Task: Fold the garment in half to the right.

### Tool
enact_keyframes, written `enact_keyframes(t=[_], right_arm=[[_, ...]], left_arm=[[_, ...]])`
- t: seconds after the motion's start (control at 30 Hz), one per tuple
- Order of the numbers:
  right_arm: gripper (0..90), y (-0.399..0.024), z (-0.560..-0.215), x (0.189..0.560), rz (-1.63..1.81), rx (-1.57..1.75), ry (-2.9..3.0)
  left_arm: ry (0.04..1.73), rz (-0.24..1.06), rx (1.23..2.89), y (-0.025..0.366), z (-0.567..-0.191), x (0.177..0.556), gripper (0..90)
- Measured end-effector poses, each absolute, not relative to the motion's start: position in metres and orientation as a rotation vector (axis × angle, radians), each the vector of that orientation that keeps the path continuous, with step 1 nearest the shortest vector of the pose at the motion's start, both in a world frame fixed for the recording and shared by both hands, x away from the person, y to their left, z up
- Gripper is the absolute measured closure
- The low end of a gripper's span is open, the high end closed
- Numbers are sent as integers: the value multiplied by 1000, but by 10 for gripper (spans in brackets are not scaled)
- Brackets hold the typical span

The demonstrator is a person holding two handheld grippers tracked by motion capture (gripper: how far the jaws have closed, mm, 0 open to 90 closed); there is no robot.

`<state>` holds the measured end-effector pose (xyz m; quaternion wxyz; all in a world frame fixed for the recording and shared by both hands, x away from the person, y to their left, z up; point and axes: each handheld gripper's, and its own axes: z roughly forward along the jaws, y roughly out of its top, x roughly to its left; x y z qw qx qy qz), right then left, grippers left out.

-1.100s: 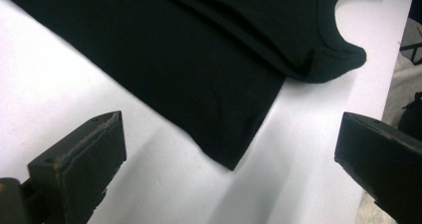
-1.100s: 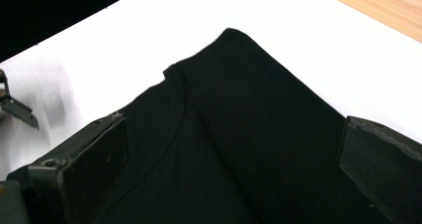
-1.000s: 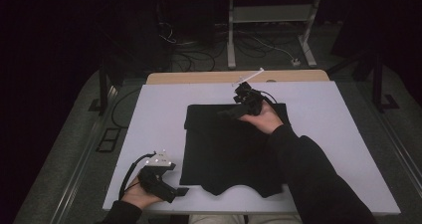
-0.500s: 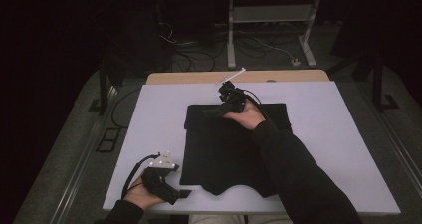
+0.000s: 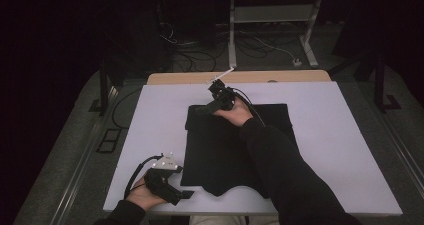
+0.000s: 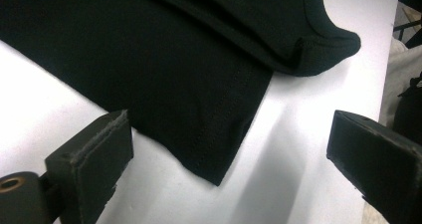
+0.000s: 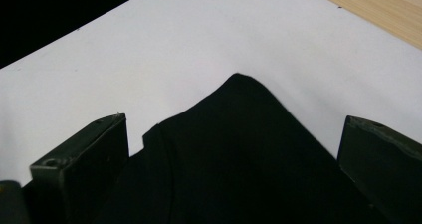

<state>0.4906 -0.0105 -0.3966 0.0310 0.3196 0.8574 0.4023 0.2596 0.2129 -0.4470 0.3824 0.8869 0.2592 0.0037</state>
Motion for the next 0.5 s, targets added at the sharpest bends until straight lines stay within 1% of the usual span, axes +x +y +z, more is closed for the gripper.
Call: enact_keyframes(t=[0.17,0.3,0.5], right_arm=[[0,0,-399,496,1223,983,2653],[0,9,-402,499,1198,971,2664],[0,19,-408,505,1193,978,2664]], left_arm=[[653,14,2262,213,-447,259,75],[658,13,2261,212,-446,261,83],[663,39,2256,211,-446,260,155]])
